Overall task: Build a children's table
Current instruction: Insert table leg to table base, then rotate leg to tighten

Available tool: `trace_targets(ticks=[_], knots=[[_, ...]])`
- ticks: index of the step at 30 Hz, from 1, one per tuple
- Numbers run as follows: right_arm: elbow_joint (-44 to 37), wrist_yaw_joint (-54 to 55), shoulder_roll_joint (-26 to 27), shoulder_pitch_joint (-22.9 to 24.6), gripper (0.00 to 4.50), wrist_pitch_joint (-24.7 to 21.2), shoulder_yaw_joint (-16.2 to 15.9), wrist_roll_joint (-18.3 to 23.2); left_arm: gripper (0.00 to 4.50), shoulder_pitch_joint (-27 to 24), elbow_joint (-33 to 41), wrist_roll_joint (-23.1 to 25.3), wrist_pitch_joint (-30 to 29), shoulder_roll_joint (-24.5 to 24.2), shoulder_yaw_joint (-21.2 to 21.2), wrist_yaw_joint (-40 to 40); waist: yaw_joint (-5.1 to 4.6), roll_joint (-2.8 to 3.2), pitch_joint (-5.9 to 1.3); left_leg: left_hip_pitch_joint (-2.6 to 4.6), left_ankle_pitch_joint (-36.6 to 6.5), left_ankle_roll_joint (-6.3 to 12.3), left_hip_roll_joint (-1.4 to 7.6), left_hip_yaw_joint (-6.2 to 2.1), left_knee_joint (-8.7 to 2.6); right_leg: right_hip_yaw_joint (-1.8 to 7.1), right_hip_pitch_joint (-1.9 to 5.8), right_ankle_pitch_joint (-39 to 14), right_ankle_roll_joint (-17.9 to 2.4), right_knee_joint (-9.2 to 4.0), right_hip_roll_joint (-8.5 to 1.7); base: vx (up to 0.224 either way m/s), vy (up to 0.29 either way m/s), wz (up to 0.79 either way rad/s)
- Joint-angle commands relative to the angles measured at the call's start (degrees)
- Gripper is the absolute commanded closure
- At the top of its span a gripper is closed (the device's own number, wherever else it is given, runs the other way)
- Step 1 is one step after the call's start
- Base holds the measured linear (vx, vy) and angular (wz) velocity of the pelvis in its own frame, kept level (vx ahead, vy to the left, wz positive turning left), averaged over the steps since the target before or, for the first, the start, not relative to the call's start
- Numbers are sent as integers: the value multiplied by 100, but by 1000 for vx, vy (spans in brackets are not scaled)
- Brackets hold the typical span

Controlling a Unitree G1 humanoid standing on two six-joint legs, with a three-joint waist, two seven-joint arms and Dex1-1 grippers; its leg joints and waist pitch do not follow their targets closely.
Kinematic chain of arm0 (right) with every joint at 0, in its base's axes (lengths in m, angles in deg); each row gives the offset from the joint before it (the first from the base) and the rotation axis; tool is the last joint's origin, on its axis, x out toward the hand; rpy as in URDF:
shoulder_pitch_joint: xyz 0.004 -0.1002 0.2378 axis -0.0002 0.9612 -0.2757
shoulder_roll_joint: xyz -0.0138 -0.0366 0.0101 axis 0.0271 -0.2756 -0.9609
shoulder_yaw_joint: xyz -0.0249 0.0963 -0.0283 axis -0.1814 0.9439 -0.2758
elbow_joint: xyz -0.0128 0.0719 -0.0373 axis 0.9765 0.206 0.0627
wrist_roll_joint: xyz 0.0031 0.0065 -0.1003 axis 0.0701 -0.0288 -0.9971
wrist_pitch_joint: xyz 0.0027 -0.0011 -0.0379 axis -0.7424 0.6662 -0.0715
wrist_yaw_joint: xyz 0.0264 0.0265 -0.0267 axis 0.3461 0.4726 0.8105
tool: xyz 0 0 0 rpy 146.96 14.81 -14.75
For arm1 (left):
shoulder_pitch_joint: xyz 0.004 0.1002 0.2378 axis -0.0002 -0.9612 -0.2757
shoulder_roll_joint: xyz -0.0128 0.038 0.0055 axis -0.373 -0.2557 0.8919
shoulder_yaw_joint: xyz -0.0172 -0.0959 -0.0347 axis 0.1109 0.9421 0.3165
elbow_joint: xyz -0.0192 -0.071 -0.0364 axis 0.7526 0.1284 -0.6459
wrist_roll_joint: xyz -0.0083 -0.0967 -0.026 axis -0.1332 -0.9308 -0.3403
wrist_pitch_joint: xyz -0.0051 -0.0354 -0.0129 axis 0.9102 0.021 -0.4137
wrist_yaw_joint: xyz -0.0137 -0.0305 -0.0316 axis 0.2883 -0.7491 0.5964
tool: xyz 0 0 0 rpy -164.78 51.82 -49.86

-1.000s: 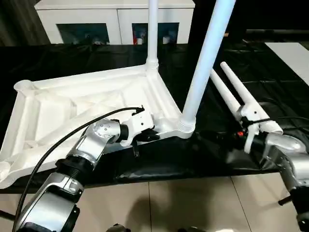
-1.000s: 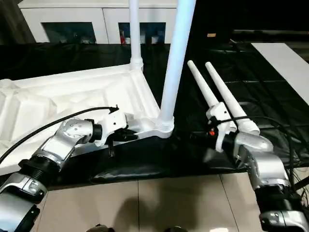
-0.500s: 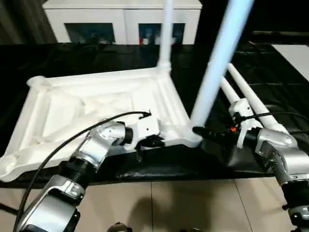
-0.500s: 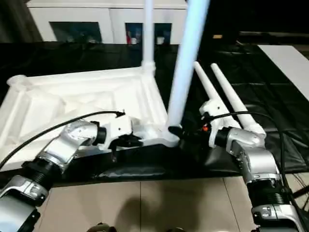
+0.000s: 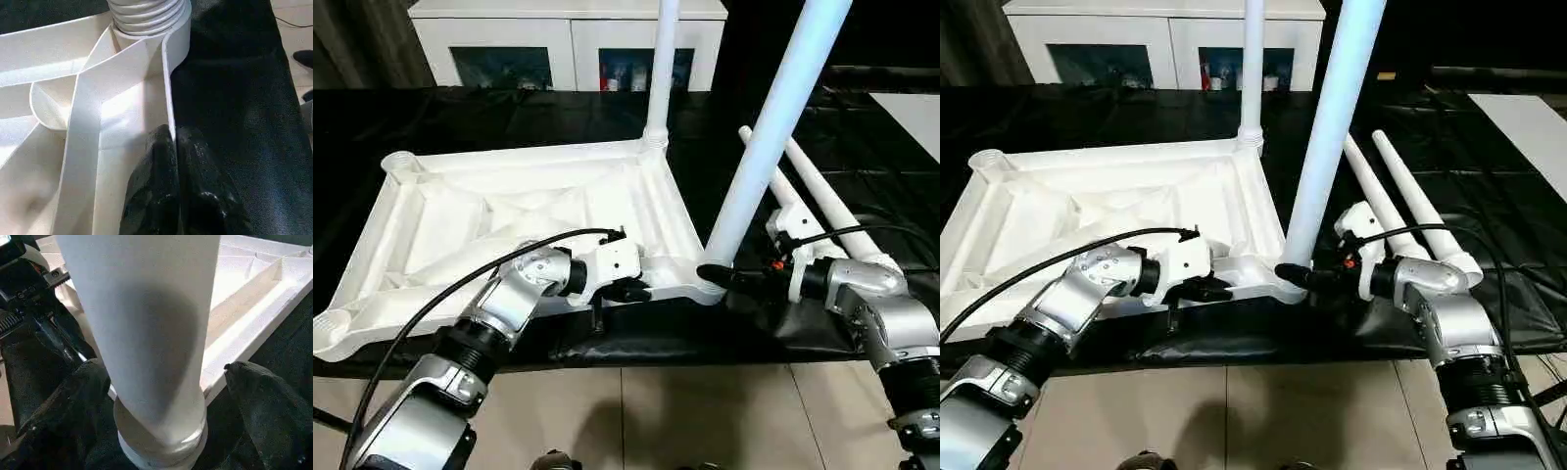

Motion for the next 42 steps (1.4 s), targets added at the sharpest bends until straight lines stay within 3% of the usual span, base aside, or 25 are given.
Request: trace_targets(ticks=[1,19,29,34,37,41,42], knots=[[68,-113,-5,-167,73,68,1,33,450,1,216,59,6,-59,-135,164,-13,-27,-516,33,-852,480,197,-24,-333,287,371,-687,-1414,-369,-315,0,0,0],[478,-327,131,-280,227,275,-156,-126,450,-14,276,52,-48,-143,-160,268,-12,-35,-515,31,-892,451,194,-25,-327,284,373,-752,-1422,-362,-318,0,0,0],[791,-166,183,-288,243,308,-129,-231,450,-29,293,50,-98,-163,-156,254,-26,-38,-514,24,-916,436,187,-24,-321,282,369,-832,-1410,-362,-316,0,0,0],[1070,339,297,-307,244,357,-58,-377,450,-33,261,14,-235,-129,-73,138,-64,-46,-488,47,-1202,302,185,-33,-346,272,357,-1373,-1264,-431,-323,0,0,0],[1404,1164,557,-355,246,400,33,-556,450,15,113,-49,-438,-14,97,-144,-118,-40,-466,56,-1370,221,175,-36,-361,264,330,-1708,-1186,-471,-320,0,0,0],[1808,2365,1126,-516,247,354,141,-726,450,212,-255,-26,-694,200,301,-697,-253,-46,-424,57,-1712,70,152,-57,-387,231,294,-2381,-988,-542,-312,0,0,0],[1894,2621,1247,-568,247,356,181,-744,450,256,-318,-16,-740,241,330,-799,-297,-40,-427,70,-1876,-10,134,-86,-390,196,298,-2721,-857,-579,-316,-51,6,-8]])
